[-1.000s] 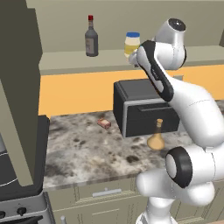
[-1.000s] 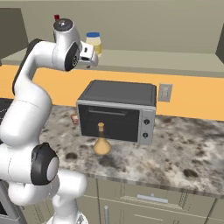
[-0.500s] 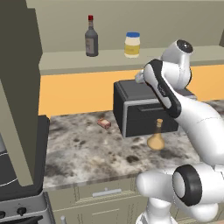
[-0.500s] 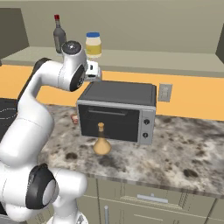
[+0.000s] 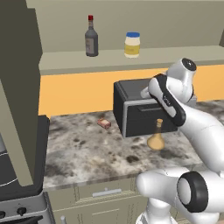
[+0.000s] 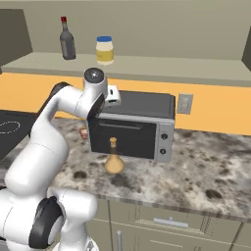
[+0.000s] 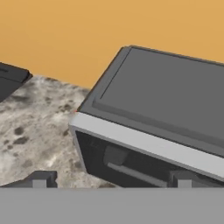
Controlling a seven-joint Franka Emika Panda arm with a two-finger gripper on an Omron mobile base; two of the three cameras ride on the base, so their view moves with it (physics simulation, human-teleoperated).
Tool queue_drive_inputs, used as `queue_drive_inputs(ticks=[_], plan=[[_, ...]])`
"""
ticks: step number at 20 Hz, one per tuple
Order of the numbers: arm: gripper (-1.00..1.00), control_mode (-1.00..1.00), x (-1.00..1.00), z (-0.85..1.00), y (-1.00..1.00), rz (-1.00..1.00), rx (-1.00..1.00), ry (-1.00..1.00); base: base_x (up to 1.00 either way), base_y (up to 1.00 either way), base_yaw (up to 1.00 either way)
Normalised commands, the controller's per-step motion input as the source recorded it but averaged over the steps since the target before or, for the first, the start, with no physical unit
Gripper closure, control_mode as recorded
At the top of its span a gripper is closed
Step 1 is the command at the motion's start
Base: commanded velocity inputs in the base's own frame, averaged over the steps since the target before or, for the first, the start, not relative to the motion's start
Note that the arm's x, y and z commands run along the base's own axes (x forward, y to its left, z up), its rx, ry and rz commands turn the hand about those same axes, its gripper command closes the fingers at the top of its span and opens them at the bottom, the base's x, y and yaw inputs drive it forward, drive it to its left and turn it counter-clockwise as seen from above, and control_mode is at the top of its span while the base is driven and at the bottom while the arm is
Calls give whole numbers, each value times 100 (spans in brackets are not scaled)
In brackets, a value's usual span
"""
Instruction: Pick the oil and vinegar bottle and mayonnaise from the counter and place them in the cabinet.
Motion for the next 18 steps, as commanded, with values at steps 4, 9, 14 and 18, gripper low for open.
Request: queue_drive_inputs(ticks=[4, 9, 14, 18], plan=[[-100, -100, 0, -54, -11, 12, -5, 0, 0, 0, 0], [-100, -100, 0, -52, -2, 4, -7, 0, 0, 0, 0], [-100, -100, 0, -41, -1, -2, -4, 3, 0, 0, 0], [-100, -100, 0, -34, -3, -8, -1, 5, 0, 0, 0]])
